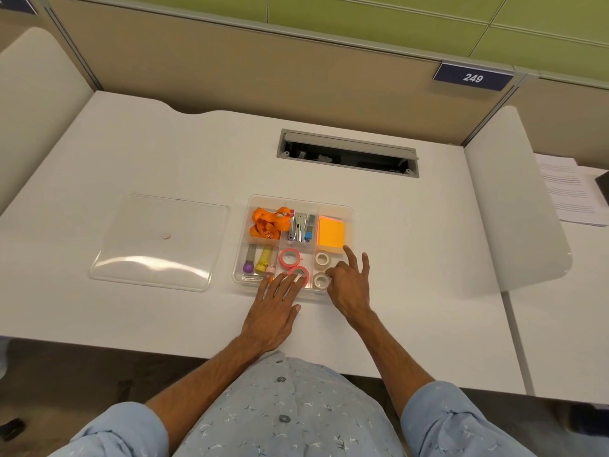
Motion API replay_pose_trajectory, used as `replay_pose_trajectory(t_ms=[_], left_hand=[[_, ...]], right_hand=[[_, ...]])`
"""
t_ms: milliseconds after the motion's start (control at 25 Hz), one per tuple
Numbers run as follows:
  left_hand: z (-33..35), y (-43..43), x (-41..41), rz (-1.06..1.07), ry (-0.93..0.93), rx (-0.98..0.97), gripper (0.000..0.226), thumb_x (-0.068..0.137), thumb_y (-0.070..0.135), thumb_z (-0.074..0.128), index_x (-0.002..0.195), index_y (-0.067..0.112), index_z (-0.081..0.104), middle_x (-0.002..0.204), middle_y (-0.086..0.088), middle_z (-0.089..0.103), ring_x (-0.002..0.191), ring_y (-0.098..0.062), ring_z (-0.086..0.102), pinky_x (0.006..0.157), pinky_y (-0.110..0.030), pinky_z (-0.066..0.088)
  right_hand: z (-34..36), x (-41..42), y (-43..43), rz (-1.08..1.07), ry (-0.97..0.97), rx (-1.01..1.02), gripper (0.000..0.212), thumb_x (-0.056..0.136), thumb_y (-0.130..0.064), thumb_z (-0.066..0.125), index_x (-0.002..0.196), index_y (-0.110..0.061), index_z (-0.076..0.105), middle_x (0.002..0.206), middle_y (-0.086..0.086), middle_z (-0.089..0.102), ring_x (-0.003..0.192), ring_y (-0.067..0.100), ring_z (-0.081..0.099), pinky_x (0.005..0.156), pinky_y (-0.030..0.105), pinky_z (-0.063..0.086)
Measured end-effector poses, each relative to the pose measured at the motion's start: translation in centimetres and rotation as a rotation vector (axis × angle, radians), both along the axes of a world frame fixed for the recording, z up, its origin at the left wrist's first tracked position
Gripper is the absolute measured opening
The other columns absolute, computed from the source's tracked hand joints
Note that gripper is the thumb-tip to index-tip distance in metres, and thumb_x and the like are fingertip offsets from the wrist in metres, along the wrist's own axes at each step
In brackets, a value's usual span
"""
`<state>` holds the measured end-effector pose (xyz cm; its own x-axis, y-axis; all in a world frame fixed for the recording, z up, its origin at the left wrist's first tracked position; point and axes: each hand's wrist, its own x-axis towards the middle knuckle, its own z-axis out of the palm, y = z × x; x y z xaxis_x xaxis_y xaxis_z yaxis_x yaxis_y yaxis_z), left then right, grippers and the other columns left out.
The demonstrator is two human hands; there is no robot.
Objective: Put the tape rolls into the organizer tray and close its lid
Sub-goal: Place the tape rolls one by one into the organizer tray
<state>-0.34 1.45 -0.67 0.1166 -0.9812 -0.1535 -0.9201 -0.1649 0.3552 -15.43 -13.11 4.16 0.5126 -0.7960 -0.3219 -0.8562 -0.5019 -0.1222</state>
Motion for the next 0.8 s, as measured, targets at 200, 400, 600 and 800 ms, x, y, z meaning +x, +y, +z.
replay_pose_trajectory(t_ms=[200,400,600,800], left_hand=[[-0.1,0.0,-0.1,0.004,-0.007,0.017,0.063,0.111,0.044,0.042,0.167,0.021,0.023,0.176,-0.006,0.023,0.164,-0.029,0.020,0.137,-0.056,0.010],[-0.2,0.1,-0.1,0.006,-0.030,0.036,0.064,0.112,0.046,0.034,0.168,0.024,0.014,0.178,-0.003,0.013,0.166,-0.025,0.008,0.137,-0.052,0.003],[0.0,0.1,0.2,-0.022,-0.025,0.040,0.065,0.112,0.046,0.035,0.168,0.024,0.011,0.179,-0.003,0.012,0.167,-0.025,0.007,0.137,-0.053,0.004],[0.0,0.1,0.5,-0.048,-0.032,0.050,0.066,0.112,0.046,0.034,0.169,0.025,0.009,0.179,-0.002,0.009,0.167,-0.025,0.006,0.138,-0.052,0.003]], right_hand=[[-0.2,-0.4,-0.1,0.001,-0.011,0.001,0.032,0.110,-0.038,0.050,0.130,-0.030,0.075,0.143,-0.007,0.070,0.169,0.016,0.009,0.137,0.056,-0.006],[-0.1,-0.7,-0.3,-0.041,-0.095,-0.008,0.032,0.108,-0.037,0.054,0.134,-0.029,0.072,0.149,-0.008,0.066,0.167,0.015,0.017,0.138,0.052,-0.001],[0.2,-0.2,-0.5,-0.174,-0.186,-0.102,0.033,0.103,-0.020,0.055,0.132,-0.023,0.070,0.146,-0.003,0.068,0.162,0.018,0.031,0.136,0.049,0.015],[0.4,1.6,-0.5,-0.256,-0.118,-0.027,0.049,0.101,-0.028,0.062,0.147,-0.017,0.051,0.156,0.000,0.058,0.169,0.018,0.010,0.137,0.054,0.002]])
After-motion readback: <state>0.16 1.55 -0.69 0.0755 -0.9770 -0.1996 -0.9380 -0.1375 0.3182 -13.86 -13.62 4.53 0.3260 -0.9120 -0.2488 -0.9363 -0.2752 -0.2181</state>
